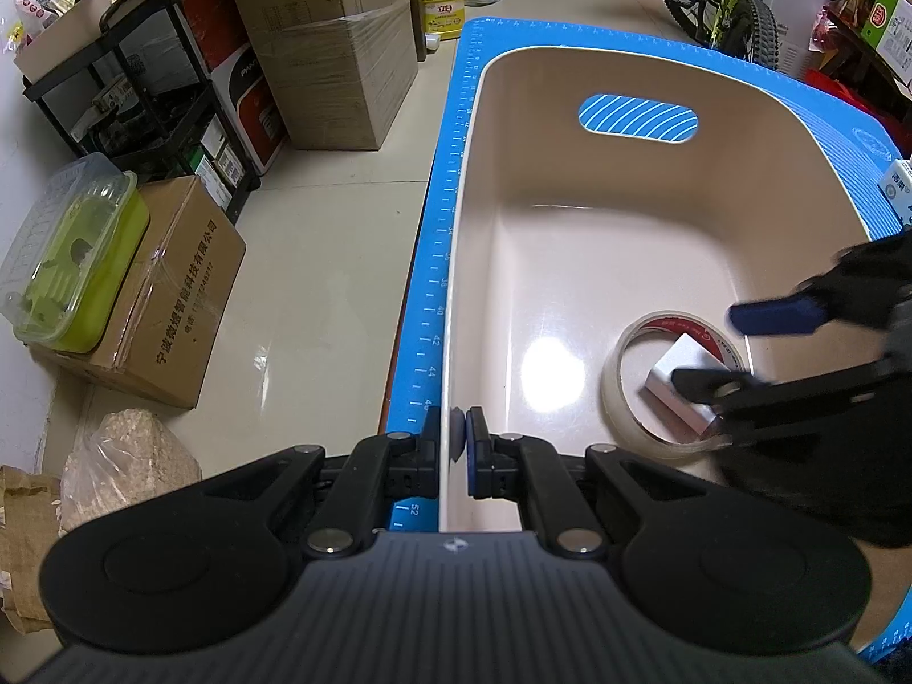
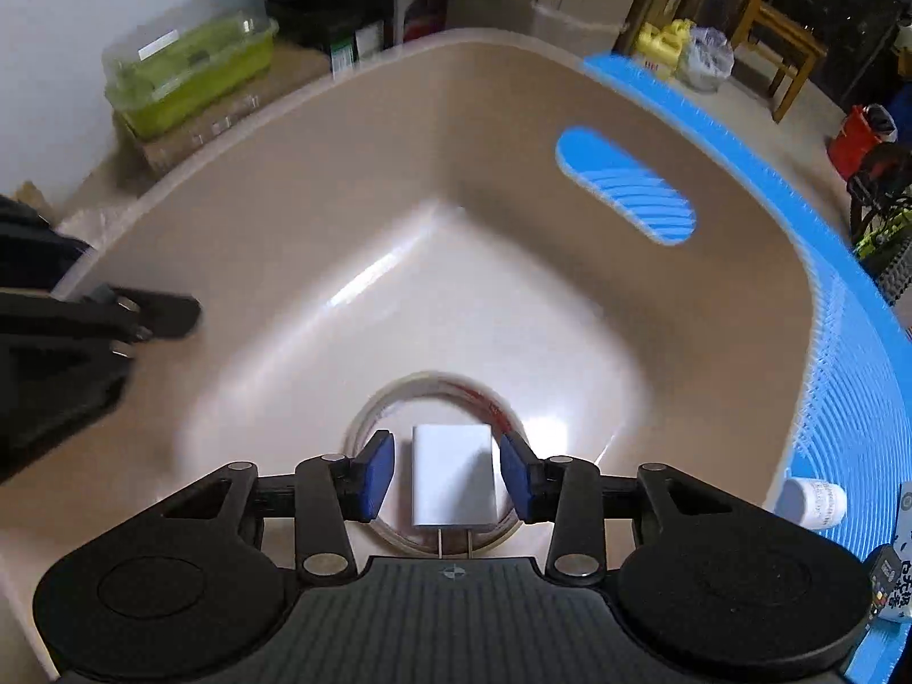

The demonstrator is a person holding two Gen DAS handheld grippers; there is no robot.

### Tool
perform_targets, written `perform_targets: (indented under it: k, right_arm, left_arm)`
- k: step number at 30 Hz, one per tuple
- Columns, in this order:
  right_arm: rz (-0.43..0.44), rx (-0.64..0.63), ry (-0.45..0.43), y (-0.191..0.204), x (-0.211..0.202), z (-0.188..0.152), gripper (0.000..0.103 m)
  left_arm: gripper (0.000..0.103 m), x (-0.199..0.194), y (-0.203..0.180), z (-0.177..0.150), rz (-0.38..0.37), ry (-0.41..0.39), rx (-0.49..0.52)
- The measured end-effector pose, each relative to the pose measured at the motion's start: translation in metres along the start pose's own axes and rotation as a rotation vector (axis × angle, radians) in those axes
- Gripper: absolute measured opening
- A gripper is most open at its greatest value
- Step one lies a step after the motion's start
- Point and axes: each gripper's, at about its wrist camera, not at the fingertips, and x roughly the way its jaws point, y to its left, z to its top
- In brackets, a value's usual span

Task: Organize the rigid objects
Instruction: 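Carry the white charger into the bin and release it onto the tape roll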

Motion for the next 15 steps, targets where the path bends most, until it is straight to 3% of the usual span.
perform_targets:
  k: [7,10,15]
  right_arm:
    - [0.003,0.092,-0.179,-0.049,-0.067,-0.017,0.061]
    - [-0.050,0.151,-0.253,-0.076,-0.096,-0.033,0.064]
    - [-0.180,0.263,-0.296,-0.134,-0.114,-0.064,0.067]
  left_arm:
    - [0.009,0.000,-0.001,0.000,-0.006,0.001,-0.007]
    - [0.009,0.000,-0.001,0.000,-0.003,0.001,-0.002]
    - [0.009,0.000,-0.002,0.000,-0.002,0.001,-0.001]
